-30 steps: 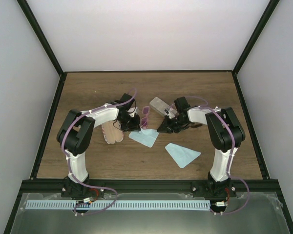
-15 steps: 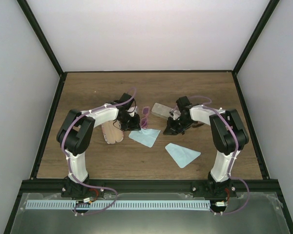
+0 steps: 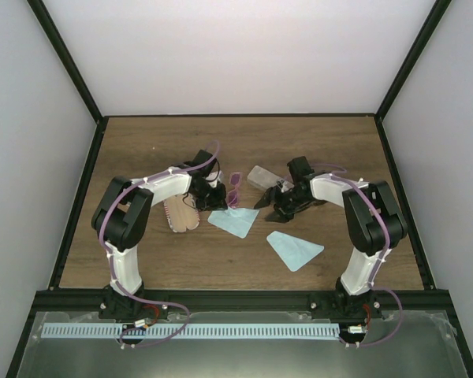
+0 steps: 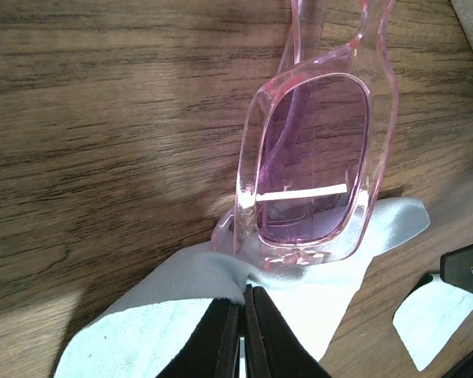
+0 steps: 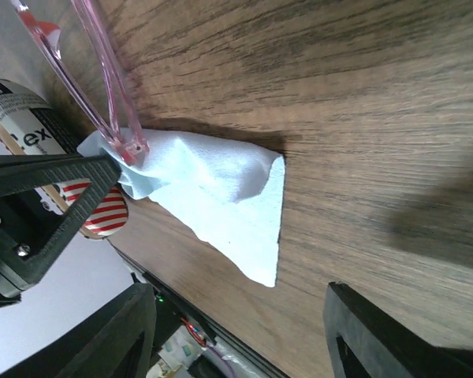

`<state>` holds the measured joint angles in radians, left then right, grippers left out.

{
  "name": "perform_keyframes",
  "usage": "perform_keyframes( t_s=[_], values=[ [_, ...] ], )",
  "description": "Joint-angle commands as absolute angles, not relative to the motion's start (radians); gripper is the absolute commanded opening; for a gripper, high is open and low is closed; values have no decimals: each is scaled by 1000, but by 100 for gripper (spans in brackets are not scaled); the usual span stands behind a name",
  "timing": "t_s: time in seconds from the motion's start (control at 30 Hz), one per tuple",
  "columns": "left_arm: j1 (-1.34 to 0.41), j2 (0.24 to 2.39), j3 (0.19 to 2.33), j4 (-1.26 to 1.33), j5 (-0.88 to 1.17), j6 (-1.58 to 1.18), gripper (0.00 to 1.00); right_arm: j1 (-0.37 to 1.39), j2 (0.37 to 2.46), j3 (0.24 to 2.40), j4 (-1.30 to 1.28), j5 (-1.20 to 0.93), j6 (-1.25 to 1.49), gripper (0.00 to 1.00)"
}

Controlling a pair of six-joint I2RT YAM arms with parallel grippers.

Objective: Organize the sunglasses
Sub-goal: Adjust the glasses cleaning cloth at the center of the board.

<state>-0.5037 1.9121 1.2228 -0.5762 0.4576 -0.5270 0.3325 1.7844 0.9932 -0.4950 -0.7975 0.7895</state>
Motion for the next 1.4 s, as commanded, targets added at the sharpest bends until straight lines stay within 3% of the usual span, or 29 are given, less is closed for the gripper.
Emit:
perform_keyframes(
  t_s=[0.0,0.23,0.5,0.77,1.13,1.23,1.37],
  values=[
    [-500,1928,1242,-552,473,-546,4,324,1789,1014,-514,-834,884,58],
    [-500,1950,1255,-541,484,-544,4,325,1846,1069,-529,-836,890,44],
    [-500,1968,1264,-535,491,-543,4,327,1876,1098,-553,-816,883,44],
    [-500,1982,1266,-529,502,-537,4,360,1741,1159,-607,-500,866,47],
    [-500,1977,1253,-541,505,-515,4,431,1739,1152,-615,-408,967,55],
    [-500,1973,1247,-541,505,-512,4,448,1755,1149,-595,-411,983,54],
    [-500,1967,1246,-544,502,-506,4,461,1785,1162,-586,-425,989,43]
  ],
)
